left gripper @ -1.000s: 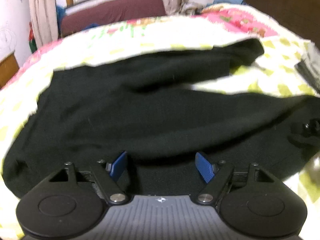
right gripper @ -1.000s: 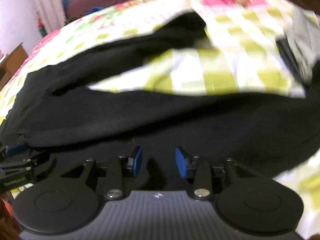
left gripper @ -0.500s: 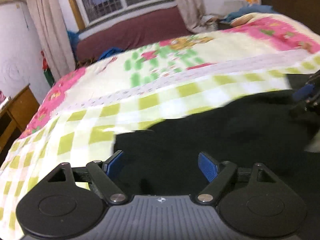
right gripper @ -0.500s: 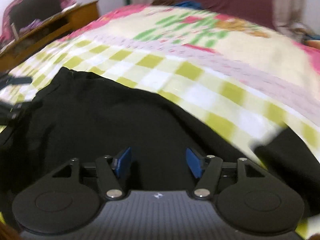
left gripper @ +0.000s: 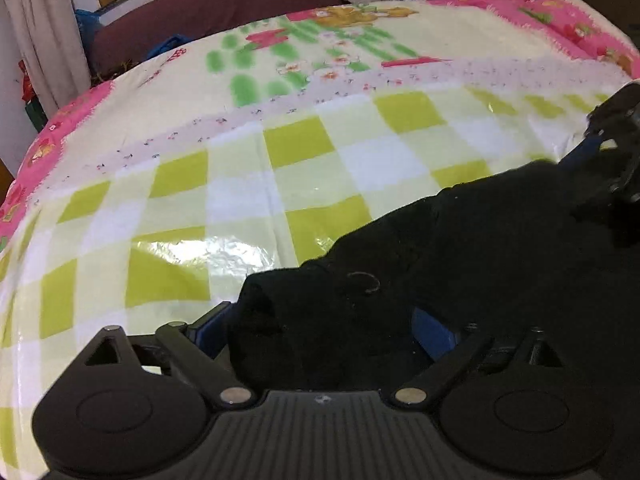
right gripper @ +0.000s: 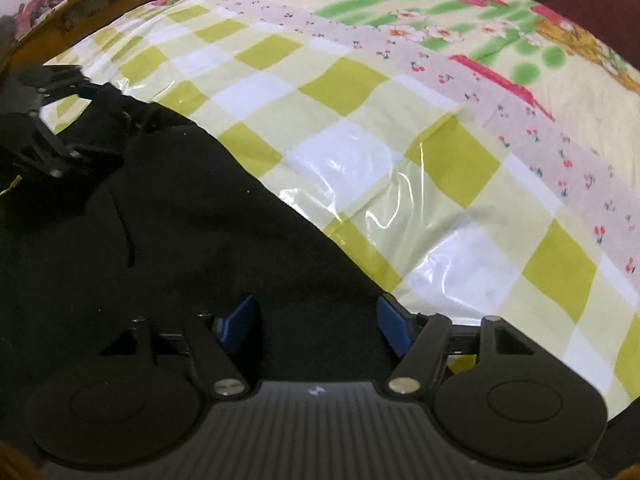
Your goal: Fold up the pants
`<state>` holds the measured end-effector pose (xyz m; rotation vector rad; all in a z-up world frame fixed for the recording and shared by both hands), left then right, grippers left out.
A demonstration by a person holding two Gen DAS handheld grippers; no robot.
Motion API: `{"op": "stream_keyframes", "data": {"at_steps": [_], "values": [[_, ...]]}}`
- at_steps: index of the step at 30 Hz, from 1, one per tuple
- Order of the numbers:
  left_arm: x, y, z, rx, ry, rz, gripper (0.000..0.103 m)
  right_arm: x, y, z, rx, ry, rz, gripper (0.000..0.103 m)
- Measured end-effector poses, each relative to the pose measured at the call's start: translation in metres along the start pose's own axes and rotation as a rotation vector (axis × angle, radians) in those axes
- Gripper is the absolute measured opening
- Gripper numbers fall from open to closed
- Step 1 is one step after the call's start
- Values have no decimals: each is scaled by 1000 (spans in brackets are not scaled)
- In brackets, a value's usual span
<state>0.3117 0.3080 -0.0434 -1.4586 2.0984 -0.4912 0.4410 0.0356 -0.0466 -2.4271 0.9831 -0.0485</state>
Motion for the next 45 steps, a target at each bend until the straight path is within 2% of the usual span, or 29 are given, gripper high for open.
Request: {"op": "stream_keyframes", "data": {"at_steps": [2, 4, 5, 6, 7, 8, 9, 12, 14, 16, 17, 18, 21, 25, 29, 30, 32, 33, 34, 35, 37, 38, 39, 40, 41, 42, 43, 45], "values": [[2, -3, -2, 5, 3, 0, 96, 4, 3, -2, 17, -14, 9, 65], [5, -4, -3, 1, -3, -5, 75, 6, 5, 6, 25, -8, 40, 66], [6, -4, -4, 0, 5, -18, 68, 3, 4, 7, 34, 10, 41, 62], [8, -5, -6, -1, 9, -30, 59, 1, 4, 3, 43, 37, 45, 44], [8, -6, -11, 0, 3, -37, 54, -1, 3, -1, 48, 65, 58, 29], [9, -7, -17, 7, -12, -33, 50, -3, 2, -8, 49, 78, 70, 3], [11, -7, -24, 16, -22, -26, 39, -6, 3, -15, 59, 90, 68, 2], [14, -6, -56, 72, -16, -41, 30, -19, 12, -44, 95, 99, 38, 4], [18, -3, -85, 136, 9, -71, 30, -31, 21, -61, 107, 87, -1, 10], [26, 3, -114, 197, 52, -82, 25, -41, 26, -69, 145, 119, -58, 41], [31, 6, -124, 214, 63, -73, 25, -45, 27, -69, 160, 132, -87, 67], [35, 8, -129, 220, 68, -65, 25, -47, 26, -68, 173, 144, -109, 73], [43, 14, -128, 208, 91, -54, 23, -50, 17, -51, 174, 158, -126, 73], [43, 16, -113, 191, 94, -58, 23, -51, 2, -19, 175, 214, -215, 73], [25, 17, -100, 176, 63, -63, 23, -35, -13, 8, 147, 199, -185, 73], [18, 16, -98, 185, 54, -70, 28, -32, -14, 11, 141, 176, -180, 73], [1, 10, -96, 219, 36, -87, 52, -26, -16, 17, 122, 133, -162, 73], [-5, 8, -94, 231, 27, -82, 73, -23, -18, 20, 113, 115, -142, 73], [-8, 5, -90, 241, 13, -66, 89, -20, -18, 21, 110, 98, -119, 74], [-10, 1, -81, 236, 8, -46, 93, -20, -18, 21, 112, 94, -109, 72], [-11, -4, -54, 170, 35, -23, 94, -25, -15, 20, 109, 81, -117, 58], [-9, -4, -42, 130, 47, -12, 94, -30, -14, 18, 99, 72, -122, 44], [-6, -3, -31, 94, 28, 13, 92, -35, -14, 18, 86, 72, -130, 31], [-1, 0, -19, 44, -6, 59, 84, -40, -15, 18, 75, 78, -138, 25], [4, 2, -12, 8, -29, 84, 83, -45, -15, 17, 65, 87, -140, 13], [6, 3, -12, 2, -39, 88, 78, -49, -15, 16, 60, 105, -141, 8], [9, 2, -16, 2, -44, 86, 64, -54, -14, 14, 63, 131, -154, 7], [13, 1, -28, 1, -42, 84, 47, -61, -10, 7, 70, 154, -169, 4]]}}
Point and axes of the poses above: each gripper's, at about its wrist camera, not at the fingertips, and z roughly the way its jaws point, x to its right, y to its underside, the point moved 3 cm from there along z, roughly the way its jaws point, and after that the axes turned 8 degrees about z, right-handed, at the moved point
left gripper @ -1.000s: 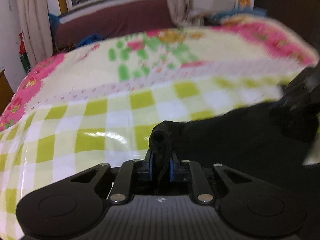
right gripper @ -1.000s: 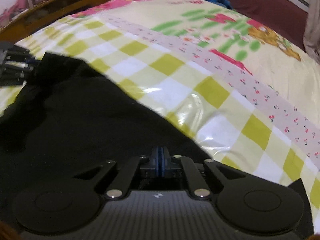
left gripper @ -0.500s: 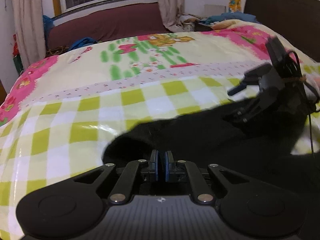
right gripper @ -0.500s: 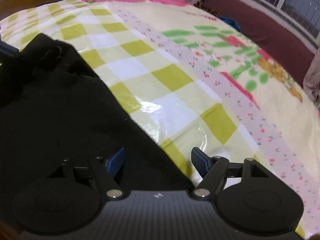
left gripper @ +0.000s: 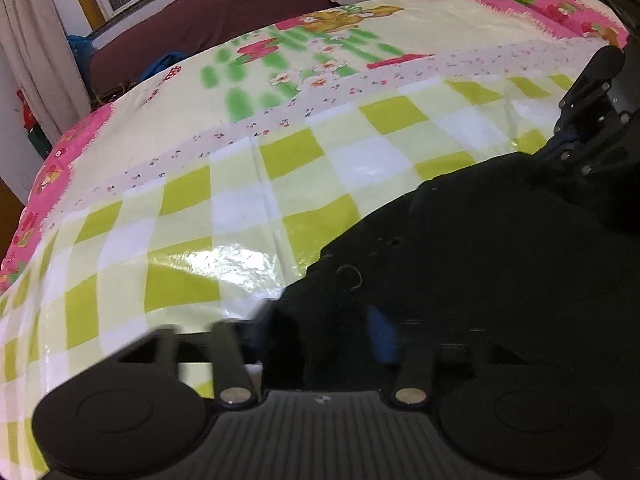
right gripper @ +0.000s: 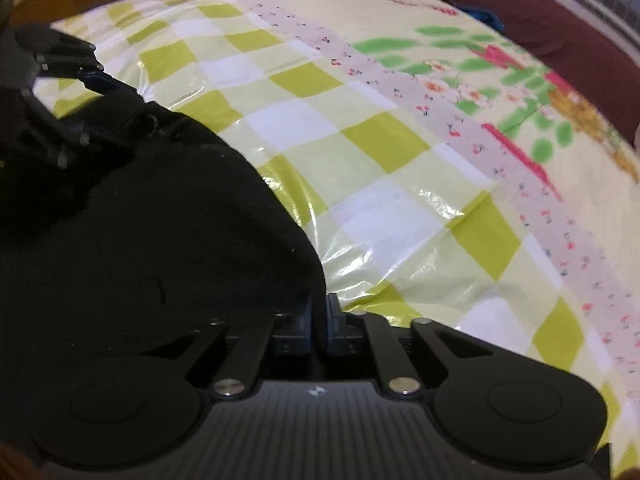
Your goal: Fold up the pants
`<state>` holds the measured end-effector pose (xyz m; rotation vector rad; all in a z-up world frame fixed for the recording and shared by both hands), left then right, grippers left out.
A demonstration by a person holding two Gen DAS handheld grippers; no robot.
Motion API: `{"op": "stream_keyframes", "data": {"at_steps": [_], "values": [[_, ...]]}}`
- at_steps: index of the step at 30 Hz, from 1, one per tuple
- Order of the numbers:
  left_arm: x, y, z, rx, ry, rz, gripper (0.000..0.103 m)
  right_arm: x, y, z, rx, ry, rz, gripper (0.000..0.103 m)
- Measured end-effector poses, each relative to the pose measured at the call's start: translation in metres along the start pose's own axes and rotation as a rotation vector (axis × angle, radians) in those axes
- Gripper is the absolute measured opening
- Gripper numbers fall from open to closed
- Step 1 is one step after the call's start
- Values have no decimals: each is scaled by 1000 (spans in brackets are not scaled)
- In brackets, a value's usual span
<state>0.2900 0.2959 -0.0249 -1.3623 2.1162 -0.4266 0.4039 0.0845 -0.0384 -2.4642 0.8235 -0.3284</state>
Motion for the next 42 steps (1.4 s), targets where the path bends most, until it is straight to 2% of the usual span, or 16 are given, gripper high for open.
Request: {"op": "stream_keyframes", "data": {"at_steps": [3, 4, 10, 14, 17, 19, 22, 24, 26, 28, 30, 32, 33, 38, 40, 42], "values": [[2, -1, -20, 12, -8, 5, 32, -8, 1, -26, 31, 22, 9, 4], [1, -1, -29, 19, -7, 0, 21, -13, 2, -41, 47, 25, 15, 4], [12, 20, -106, 99, 0, -27, 19, -51, 26, -137, 136, -2, 37, 4], [31, 67, -163, 163, 22, -99, 19, -93, 82, -188, 136, -55, 91, 4], [53, 103, -185, 162, 53, -133, 19, -128, 126, -196, 83, -90, 69, 4], [68, 120, -188, 156, 96, -150, 20, -144, 148, -179, 10, -85, 55, 7], [88, 126, -184, 136, 101, -117, 23, -160, 166, -152, -50, -40, -6, 14], [95, 119, -181, 144, 113, -96, 27, -166, 164, -148, -61, -14, -56, 17], [95, 105, -181, 175, 127, -83, 38, -165, 152, -156, -29, -26, -62, 23], [91, 92, -180, 210, 119, -88, 54, -157, 134, -168, 37, -40, -37, 26], [85, 83, -177, 239, 124, -117, 55, -144, 109, -170, 104, -63, 5, 46], [82, 82, -173, 252, 137, -149, 55, -129, 82, -159, 173, -76, 63, 59], [82, 86, -171, 249, 134, -158, 55, -123, 70, -148, 187, -80, 99, 59], [87, 122, -162, 170, 113, -142, 55, -102, 38, -75, 111, -110, 282, 59], [85, 136, -161, 152, 107, -156, 55, -101, 37, -65, 105, -160, 375, 43], [81, 148, -162, 148, 104, -187, 55, -108, 37, -73, 125, -204, 402, 14]]}}
Point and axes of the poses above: each gripper's, at about its wrist camera, not at the fingertips, and z roughly the way its jaws point, x to its right, y to its underside, the point moved 3 cm from there along z, roughly the way its jaws point, and after that the axes turned 8 degrees about z, right-handed, at the moved point
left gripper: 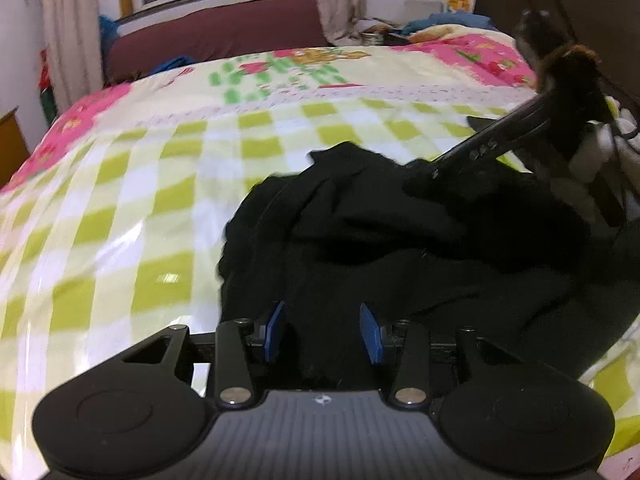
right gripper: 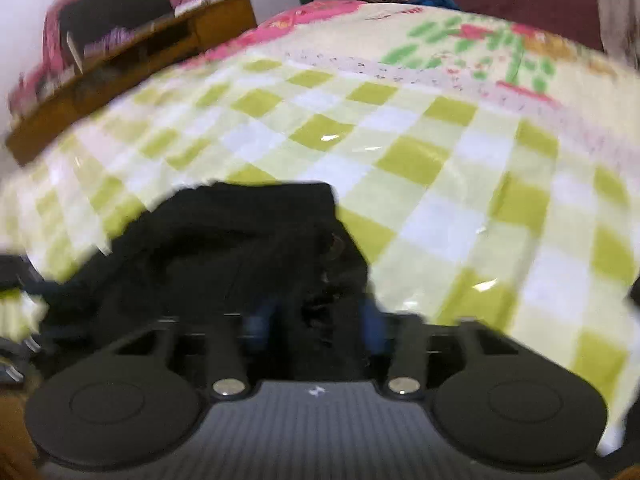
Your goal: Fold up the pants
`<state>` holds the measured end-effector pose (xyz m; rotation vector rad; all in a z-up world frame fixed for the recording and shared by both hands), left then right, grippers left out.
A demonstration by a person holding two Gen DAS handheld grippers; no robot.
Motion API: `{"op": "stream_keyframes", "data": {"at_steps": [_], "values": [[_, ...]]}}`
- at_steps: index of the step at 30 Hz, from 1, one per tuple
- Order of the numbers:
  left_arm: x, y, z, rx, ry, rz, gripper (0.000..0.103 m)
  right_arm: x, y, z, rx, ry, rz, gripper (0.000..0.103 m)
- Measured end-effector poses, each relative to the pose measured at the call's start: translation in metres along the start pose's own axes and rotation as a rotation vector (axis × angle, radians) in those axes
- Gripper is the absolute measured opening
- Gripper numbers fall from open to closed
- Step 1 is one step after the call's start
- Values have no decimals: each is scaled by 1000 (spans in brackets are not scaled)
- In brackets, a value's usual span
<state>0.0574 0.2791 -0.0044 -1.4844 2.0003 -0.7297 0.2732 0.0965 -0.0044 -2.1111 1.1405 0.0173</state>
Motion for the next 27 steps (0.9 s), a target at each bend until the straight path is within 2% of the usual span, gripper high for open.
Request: {"op": "stream_keyframes", "data": {"at_steps": [5, 7, 10, 13, 14, 17, 20, 23, 27], "values": [[-17, 21, -18, 28, -20, -81, 55, -55, 5, -38, 50, -132, -26, 10], [-23, 29, -26, 36, -37, -100, 55, -86, 13, -46, 58, -168, -81, 10], [-30, 43, -36, 38, -60, -135, 55, -136, 46, -40, 62, -122, -302, 10], [-34, 59, -46, 35, -64, -174, 56, -159, 89, -14, -52, -152, -351, 10], [-33, 63, -50, 34, -64, -182, 56, -166, 101, -8, -69, -135, -386, 10], [-27, 73, -59, 29, -83, -168, 56, -182, 127, -2, -32, -84, -495, 14], [-25, 79, -65, 21, -97, -166, 56, -183, 131, 1, -39, -80, -471, 18], [-26, 78, -76, 60, -106, -202, 56, -188, 124, 0, -10, -58, -459, 8], [-22, 71, -84, 92, -98, -194, 56, -188, 112, -1, 31, -42, -434, 5]]}}
Point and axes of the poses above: each gripper's, at about its wrist camera, not at the fingertips, and z roughly the way its jaws point, x to its right, y to its underside, the point moved 3 cm from there along z, roughly the way its jaws point, and after that the axes turned 8 degrees about z, right-handed, at the moved point
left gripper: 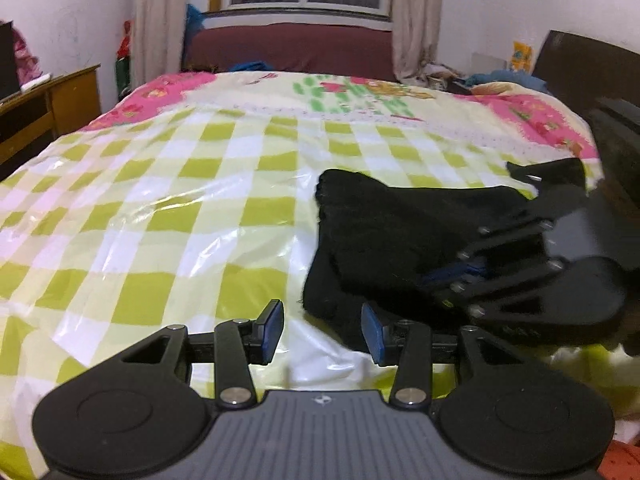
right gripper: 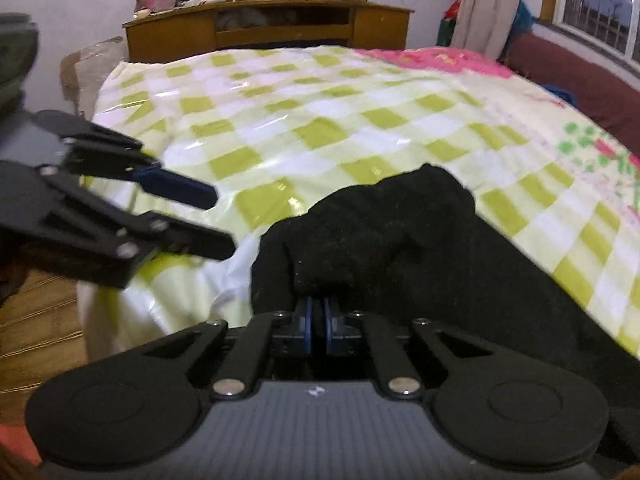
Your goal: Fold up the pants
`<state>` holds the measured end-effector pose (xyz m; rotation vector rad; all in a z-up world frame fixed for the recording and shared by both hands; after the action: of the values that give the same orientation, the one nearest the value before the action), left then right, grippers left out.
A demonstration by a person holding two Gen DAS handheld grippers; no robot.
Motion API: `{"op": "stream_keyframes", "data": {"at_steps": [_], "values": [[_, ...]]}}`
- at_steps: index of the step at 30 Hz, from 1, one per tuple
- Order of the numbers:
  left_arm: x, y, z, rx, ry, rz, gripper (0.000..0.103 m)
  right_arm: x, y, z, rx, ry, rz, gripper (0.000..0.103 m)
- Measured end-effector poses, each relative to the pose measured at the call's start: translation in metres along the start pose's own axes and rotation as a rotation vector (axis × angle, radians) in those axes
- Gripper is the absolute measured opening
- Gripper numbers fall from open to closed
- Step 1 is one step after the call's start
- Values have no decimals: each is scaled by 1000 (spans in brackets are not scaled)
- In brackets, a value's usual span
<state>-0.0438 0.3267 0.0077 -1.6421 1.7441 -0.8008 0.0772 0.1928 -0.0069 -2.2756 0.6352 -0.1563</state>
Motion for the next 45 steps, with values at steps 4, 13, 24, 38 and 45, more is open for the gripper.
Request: {"op": "stream_keyframes", "data": {"at_steps": [4, 13, 24, 38, 45], "values": [[10, -1, -2, 18, 28, 35, 57, 19, -18, -16, 31, -86, 186, 5], [5, 4, 0, 32, 6, 18, 57, -30, -36, -23, 142, -76, 16, 4], [49, -11, 23, 18, -45, 494, 57, 14, 29, -46, 12, 128, -146, 43], [87, -8, 54, -34, -43, 893, 64, 8, 41, -27, -63, 92, -628, 58], [74, -22, 63, -46, -89, 863, 45, 28, 18, -17, -257, 46, -532, 10]]}}
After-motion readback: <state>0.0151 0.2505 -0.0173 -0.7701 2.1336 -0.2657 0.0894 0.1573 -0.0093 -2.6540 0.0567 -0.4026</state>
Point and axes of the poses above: each gripper's, at about its wrist camera, not at the fingertips, and z roughly the way its jaws point, x to its right, y to its underside, the point moved 3 cm from there along z, roughly the way its jaws point, and after that the axes turned 8 degrees about z, right-handed, at the moved point
